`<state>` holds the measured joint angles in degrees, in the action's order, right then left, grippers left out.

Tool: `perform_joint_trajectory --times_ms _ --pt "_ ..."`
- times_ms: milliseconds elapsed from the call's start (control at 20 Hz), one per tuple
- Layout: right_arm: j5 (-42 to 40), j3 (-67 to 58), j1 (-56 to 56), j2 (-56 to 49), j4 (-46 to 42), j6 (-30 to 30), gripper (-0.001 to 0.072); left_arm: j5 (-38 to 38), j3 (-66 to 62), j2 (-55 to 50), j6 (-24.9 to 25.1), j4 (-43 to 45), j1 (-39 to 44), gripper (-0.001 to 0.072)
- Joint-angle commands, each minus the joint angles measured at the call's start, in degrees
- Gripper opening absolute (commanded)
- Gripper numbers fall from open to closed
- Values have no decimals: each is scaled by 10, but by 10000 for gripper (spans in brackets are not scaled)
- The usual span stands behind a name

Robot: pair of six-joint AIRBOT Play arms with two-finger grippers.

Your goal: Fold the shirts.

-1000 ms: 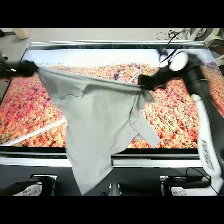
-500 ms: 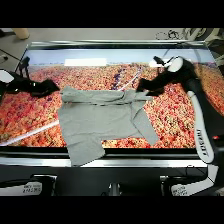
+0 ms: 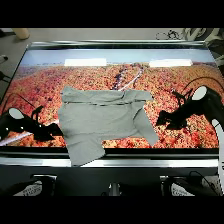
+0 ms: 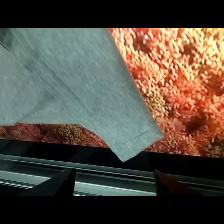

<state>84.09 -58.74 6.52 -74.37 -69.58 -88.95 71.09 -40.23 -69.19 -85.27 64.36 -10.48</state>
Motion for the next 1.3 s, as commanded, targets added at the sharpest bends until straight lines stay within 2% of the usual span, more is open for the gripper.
perform_joint_trajectory --times_ms 0,50,150,200,300,350,400,500,550,650,700,750,850,1000,1150,1250 --pt "-15 79 5 26 -3 7 511 -82 67 13 17 -62 18 521" --pt "-21 85 5 26 -5 7 548 -100 67 13 17 -67 27 520" --pt "-39 102 5 26 -6 7 566 -141 67 13 7 -70 43 514" --pt "-53 116 5 26 -7 7 568 -157 67 13 1 -70 50 472" --pt "-87 153 5 26 -4 7 567 -179 67 13 -5 -70 59 258" --pt "-108 174 5 26 4 7 567 -182 66 13 -5 -70 60 92" --pt "-129 193 5 26 20 8 567 -181 64 14 -4 -70 59 24" --pt "-169 221 4 26 67 22 554 -179 61 19 -2 -70 59 22" --pt "-191 230 4 26 91 25 502 -177 58 23 -2 -70 59 22" --pt "-233 236 4 26 114 24 333 -169 53 34 -1 -70 59 22" --pt "-251 236 4 26 127 25 220 -167 51 42 0 -70 59 22" --pt "-271 234 4 26 138 24 28 -166 46 53 7 -70 59 22" --pt "-245 201 4 32 152 38 20 -155 23 84 17 -70 59 21" --pt "-188 54 4 105 148 70 19 -130 -94 169 48 -68 58 19" --pt "-234 -197 4 224 119 67 19 -169 -350 262 31 -63 58 18" --pt "-283 -363 4 293 16 22 19 -231 -545 296 26 -19 58 18"
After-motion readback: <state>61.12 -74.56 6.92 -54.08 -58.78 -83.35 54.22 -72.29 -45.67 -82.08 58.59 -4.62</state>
